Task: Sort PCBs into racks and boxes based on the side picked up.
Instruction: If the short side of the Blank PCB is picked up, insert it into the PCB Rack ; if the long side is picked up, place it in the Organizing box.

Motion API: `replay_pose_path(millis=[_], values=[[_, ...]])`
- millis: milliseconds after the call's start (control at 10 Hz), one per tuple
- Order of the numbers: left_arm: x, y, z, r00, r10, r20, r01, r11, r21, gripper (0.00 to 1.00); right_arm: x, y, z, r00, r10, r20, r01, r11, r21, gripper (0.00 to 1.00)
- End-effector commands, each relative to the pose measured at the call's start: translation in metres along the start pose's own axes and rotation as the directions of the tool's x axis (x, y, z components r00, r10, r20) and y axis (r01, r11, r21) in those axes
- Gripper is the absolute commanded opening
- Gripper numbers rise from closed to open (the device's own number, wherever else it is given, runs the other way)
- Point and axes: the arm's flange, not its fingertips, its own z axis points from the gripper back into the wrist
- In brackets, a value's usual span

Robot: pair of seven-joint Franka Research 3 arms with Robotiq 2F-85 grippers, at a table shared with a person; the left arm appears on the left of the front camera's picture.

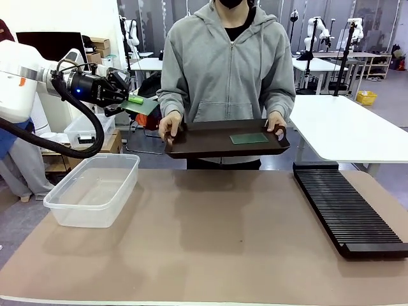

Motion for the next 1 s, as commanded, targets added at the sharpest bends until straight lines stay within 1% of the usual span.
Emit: replay_pose_path(millis=[0,100,300,400,500,600,700,800,900], values=[[0.0,-0.01,0.026,0.99,-0.137,0.019,0.131,0.972,0.198,0.03,-0.001,0.0,-0.001,1.0,0.002,0.001,-0.002,1.0,0.002,1.0],[-0.003,-0.017,0.043,0.979,-0.205,-0.008,0.197,0.93,0.311,0.03,-0.001,0.0,-0.001,1.0,0.002,0.001,-0.002,1.0,0.002,1.0],[0.0,-0.016,0.064,0.958,-0.286,-0.035,0.264,0.82,0.507,0.03,-0.001,0.0,-0.001,1.0,0.002,0.001,-0.002,1.0,0.002,1.0],[0.001,-0.011,0.069,0.937,-0.342,-0.068,0.314,0.746,0.587,0.03,-0.001,0.0,-0.001,1.0,0.002,0.001,-0.002,1.0,0.002,1.0],[0.001,-0.003,0.073,0.929,-0.348,-0.124,0.341,0.679,0.65,0.03,-0.001,0.0,-0.001,1.0,0.002,0.001,-0.002,1.0,0.002,1.0],[0.0,0.005,0.071,0.922,-0.357,-0.148,0.357,0.642,0.678,0.03,-0.001,0.0,-0.001,1.0,0.002,0.001,-0.002,1.0,0.002,1.0],[-0.002,0.013,0.066,0.906,-0.4,-0.139,0.377,0.615,0.692,0.03,-0.001,0.0,-0.001,1.0,0.002,0.001,-0.002,1.0,0.002,1.0],[-0.005,0.024,0.057,0.896,-0.416,-0.158,0.39,0.565,0.727,0.03,-0.001,0.0,-0.001,1.0,0.002,0.001,-0.002,1.0,0.002,1.0],[-0.009,0.035,0.05,0.896,-0.409,-0.171,0.392,0.553,0.735,0.03,-0.001,0.0,-0.001,1.0,0.002,0.001,-0.002,1.0,0.002,1.0]])
